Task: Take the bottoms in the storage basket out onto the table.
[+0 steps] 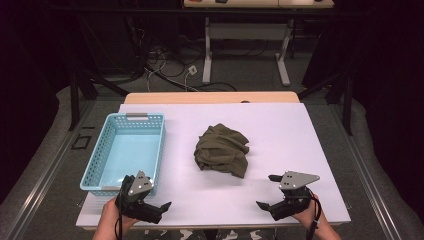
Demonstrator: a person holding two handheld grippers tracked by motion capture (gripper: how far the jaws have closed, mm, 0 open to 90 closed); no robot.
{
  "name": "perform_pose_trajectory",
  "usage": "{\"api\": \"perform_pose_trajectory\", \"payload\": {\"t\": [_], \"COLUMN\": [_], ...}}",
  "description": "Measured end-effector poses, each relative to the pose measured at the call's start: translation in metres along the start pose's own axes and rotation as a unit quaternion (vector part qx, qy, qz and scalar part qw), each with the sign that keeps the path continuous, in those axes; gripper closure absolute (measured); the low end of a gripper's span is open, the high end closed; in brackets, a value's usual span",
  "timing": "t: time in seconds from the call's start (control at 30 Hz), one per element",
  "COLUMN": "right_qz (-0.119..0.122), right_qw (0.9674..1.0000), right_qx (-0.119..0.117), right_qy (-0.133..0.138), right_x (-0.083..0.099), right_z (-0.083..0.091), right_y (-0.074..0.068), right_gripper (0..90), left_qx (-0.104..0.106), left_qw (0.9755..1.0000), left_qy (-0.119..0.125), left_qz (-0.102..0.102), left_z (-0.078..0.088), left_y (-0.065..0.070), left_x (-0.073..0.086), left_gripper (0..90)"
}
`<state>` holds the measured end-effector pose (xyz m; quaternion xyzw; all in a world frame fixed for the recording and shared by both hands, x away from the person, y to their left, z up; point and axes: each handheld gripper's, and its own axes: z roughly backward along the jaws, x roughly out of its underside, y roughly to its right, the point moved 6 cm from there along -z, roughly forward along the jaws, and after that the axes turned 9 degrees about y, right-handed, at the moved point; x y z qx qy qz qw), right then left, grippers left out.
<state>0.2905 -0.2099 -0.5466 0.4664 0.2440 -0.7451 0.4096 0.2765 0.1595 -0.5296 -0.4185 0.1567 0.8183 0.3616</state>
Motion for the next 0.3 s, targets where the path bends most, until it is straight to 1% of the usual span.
{"api": "perform_pose_trajectory", "payload": {"t": [0.03,0.1,0.2,0.3], "right_qz": [0.000,0.000,0.001,0.002], "right_qw": [1.0000,1.0000,1.0000,1.0000], "right_qx": [0.000,0.000,-0.001,-0.003], "right_qy": [0.000,0.000,0.000,-0.001], "right_x": [0.0000,-0.0001,0.0001,0.0007], "right_z": [0.0000,0.0001,-0.0001,-0.0004], "right_y": [0.0000,-0.0001,0.0000,-0.0003], "right_gripper": [7.3,7.3,7.2,7.0], "left_qx": [-0.004,-0.001,-0.002,-0.004], "left_qw": [1.0000,1.0000,1.0000,0.9999], "left_qy": [0.002,0.006,0.007,0.012], "left_qz": [-0.001,0.000,-0.001,0.005], "left_z": [0.0007,0.0009,0.0002,-0.0007], "left_y": [0.0001,0.0009,0.0005,-0.0008], "left_x": [0.0003,0.0004,0.0008,0.0009], "left_gripper": [0.0,0.0,0.0,0.0]}}
